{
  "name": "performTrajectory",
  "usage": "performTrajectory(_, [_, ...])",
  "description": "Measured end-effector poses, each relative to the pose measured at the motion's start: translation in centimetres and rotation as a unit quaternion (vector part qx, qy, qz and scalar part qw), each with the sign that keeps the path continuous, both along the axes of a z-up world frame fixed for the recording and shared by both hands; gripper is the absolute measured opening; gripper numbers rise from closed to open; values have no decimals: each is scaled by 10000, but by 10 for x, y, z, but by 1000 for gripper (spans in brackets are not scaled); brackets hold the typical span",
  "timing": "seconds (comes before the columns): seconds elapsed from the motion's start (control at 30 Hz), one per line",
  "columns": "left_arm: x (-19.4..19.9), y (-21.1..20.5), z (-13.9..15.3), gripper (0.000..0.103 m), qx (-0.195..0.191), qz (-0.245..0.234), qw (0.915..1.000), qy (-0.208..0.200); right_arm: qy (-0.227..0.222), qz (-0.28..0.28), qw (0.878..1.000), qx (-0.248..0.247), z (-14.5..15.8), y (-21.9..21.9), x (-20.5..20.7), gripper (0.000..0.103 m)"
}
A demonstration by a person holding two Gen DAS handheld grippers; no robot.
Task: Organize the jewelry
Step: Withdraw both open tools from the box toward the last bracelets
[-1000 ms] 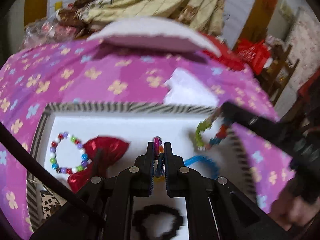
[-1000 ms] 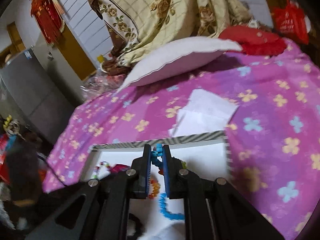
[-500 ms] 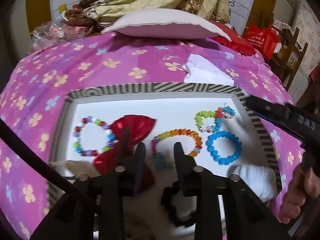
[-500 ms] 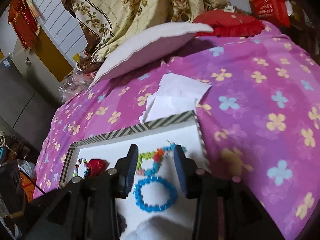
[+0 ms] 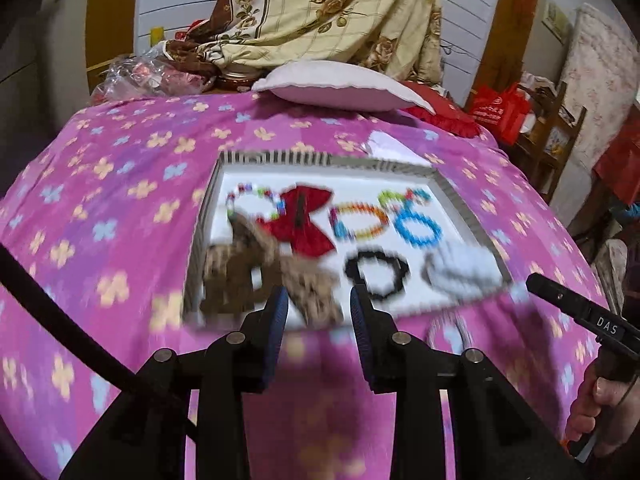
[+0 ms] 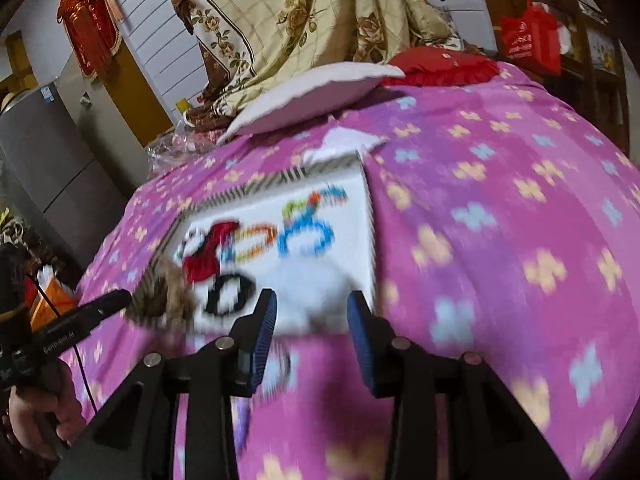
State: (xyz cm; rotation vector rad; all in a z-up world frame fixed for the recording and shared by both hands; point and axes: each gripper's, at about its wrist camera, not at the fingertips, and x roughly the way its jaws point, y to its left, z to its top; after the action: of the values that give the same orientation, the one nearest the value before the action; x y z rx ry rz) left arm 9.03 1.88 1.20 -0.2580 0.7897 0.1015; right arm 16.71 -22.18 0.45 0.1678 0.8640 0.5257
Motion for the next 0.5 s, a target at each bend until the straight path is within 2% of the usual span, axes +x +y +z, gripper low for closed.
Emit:
performTrajectory(0.1, [-23,-16,-14,27,-92,-199,9998,37,8,67,9998,-163,-2,-7,-35,40])
performTrajectory(0.2, [-35,-33,-28,27,-45,-464,9989,2,82,165,9987,-485,-13,-7,-65,51])
performTrajectory(0.3, [-31,-39,-38,27,-147,-572,9982,109,282,354,9950,-887,-30,1,-77,51])
performTrajectory(0.37, [-27,-45,-42,27,-114,-648,9977,132,253,439,9911,-1235,-36,8,-78,51])
performTrajectory(0.43, [-26,-54,-46,27,-155,-825,9964,149,308,465,9893,-1346,-41,12,-76,52])
performTrajectory(0.5, [-23,-63,-52,27,-191,-994,9945,255,272,422,9887,-1411,-43,14,-74,60])
